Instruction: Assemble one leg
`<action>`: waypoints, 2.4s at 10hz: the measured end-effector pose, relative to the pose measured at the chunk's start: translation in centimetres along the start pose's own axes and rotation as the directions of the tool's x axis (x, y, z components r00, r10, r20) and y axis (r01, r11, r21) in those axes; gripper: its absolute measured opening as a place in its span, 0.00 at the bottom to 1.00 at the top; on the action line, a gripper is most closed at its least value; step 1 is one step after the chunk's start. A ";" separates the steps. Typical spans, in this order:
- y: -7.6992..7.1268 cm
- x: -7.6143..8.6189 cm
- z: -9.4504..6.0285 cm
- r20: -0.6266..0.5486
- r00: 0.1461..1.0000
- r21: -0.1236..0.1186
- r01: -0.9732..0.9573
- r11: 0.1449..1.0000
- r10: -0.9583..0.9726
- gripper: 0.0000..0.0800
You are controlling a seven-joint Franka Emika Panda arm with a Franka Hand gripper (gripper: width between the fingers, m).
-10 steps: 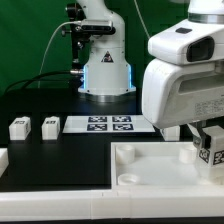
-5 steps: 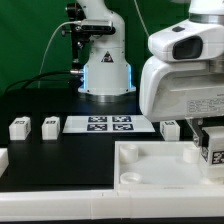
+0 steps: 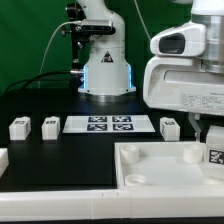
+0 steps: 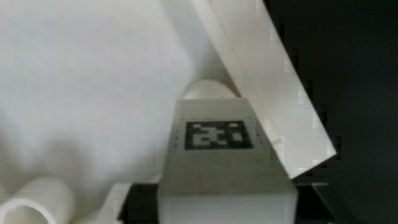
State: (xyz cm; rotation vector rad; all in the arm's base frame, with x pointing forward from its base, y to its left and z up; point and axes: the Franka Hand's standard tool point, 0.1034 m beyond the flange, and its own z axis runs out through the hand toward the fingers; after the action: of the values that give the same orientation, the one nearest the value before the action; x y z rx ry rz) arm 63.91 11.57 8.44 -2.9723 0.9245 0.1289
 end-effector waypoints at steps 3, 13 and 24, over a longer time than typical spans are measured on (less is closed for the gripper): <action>0.0 -0.1 0.1 -0.013 0.940 -0.009 -0.342 0.940 0.342 0.37; -0.5 -0.7 0.5 -0.016 0.971 -0.008 -0.239 0.971 0.239 0.80; -0.2 -0.6 0.8 0.016 0.496 -0.026 0.868 0.496 -0.868 0.81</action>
Offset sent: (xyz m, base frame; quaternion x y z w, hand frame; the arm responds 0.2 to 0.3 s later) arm -0.0014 -0.0014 -0.0016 -0.0052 0.0187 0.2336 0.9722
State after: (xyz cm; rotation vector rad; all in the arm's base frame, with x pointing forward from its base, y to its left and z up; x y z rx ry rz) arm 63.43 12.13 7.72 -3.0260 -0.6919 0.1058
